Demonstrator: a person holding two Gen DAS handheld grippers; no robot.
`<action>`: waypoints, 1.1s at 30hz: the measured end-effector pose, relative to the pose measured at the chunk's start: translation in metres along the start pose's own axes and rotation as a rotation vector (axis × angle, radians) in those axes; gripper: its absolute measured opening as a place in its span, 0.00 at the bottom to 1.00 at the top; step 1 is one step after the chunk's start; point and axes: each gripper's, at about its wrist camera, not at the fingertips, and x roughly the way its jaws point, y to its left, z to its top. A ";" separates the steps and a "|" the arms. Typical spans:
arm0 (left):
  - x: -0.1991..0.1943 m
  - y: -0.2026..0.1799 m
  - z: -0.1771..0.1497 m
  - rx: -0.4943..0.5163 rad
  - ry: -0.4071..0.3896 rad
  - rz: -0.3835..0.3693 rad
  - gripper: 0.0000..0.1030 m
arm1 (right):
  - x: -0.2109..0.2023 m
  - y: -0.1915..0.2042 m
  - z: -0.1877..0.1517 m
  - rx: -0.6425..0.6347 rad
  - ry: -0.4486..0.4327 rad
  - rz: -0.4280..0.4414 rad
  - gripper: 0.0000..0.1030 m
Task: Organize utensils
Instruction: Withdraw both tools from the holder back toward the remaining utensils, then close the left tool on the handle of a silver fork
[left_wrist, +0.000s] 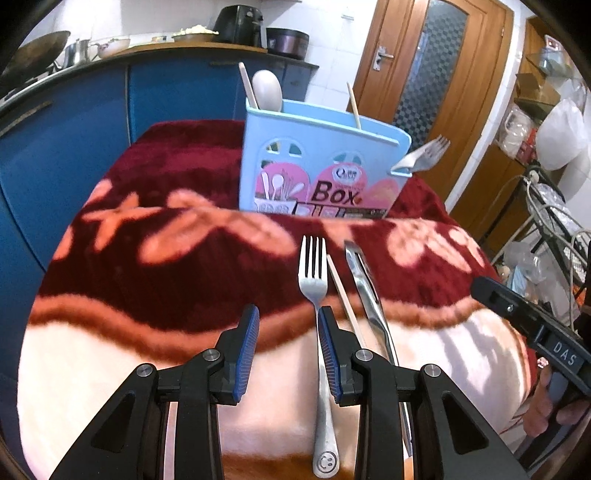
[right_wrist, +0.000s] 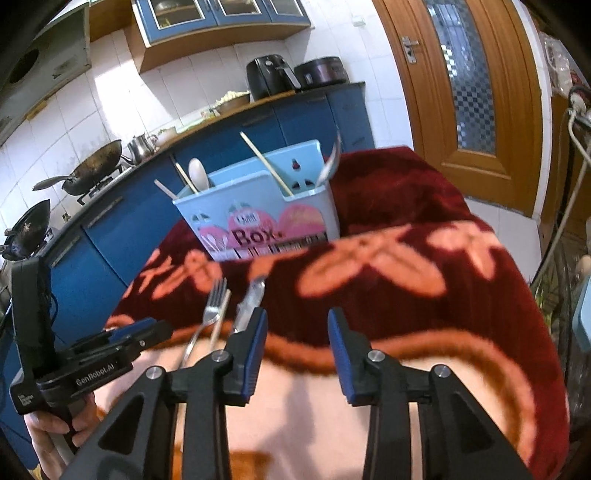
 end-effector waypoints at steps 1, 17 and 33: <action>0.001 -0.002 -0.001 0.004 0.006 0.003 0.32 | 0.001 -0.003 -0.003 0.009 0.007 0.000 0.37; 0.028 -0.011 -0.001 0.043 0.103 0.001 0.32 | 0.006 -0.028 -0.020 0.075 0.040 0.022 0.40; 0.056 -0.026 0.032 0.229 0.382 0.003 0.29 | 0.005 -0.032 -0.021 0.084 0.025 0.045 0.43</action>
